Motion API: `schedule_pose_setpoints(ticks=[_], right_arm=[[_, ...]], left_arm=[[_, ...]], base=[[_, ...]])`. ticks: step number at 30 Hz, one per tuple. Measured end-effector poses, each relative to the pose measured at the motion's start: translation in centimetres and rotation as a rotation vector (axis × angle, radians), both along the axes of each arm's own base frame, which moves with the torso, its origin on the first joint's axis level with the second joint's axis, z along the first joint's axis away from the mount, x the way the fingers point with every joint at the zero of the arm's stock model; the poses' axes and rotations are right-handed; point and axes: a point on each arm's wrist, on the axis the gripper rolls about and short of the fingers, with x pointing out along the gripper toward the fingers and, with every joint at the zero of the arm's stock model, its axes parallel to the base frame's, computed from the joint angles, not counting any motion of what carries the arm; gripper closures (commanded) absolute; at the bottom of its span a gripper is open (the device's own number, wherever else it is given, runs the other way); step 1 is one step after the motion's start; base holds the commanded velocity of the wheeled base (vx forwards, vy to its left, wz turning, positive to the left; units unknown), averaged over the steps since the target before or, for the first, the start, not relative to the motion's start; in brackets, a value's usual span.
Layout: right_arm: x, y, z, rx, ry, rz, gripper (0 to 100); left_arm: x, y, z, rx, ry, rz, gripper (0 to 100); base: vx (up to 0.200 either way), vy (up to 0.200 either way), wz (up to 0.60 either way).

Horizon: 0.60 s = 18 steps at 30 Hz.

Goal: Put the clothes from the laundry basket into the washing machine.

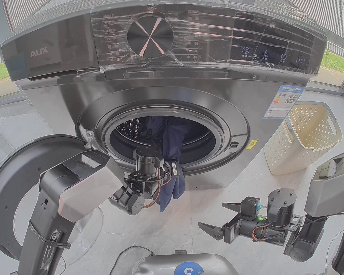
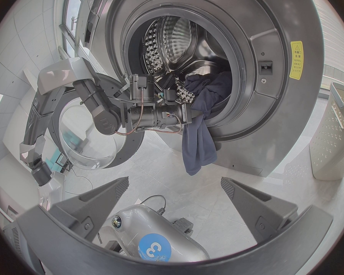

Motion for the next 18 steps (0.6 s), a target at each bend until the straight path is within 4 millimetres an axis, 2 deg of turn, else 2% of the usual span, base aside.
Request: schedule_pose_setpoints(ticks=[6,12,18], right_arm=[[0.0,0.0,-0.1,-0.001,0.001,-0.001,0],[0.0,0.0,-0.1,-0.002,0.002,0.0,0],[0.0,0.0,-0.1,-0.002,0.002,0.001,0]], left_arm=[[1.1,-0.6,1.6,-0.085,-0.037,0.003,100],[3.3,-0.8,4.8,-0.259,-0.091,0.031,100],[5.4,-0.5,7.5,-0.34,-0.213,0.067,100]], base=[[0.0,0.0,0.0],[0.0,0.0,0.0],[0.0,0.0,0.0]])
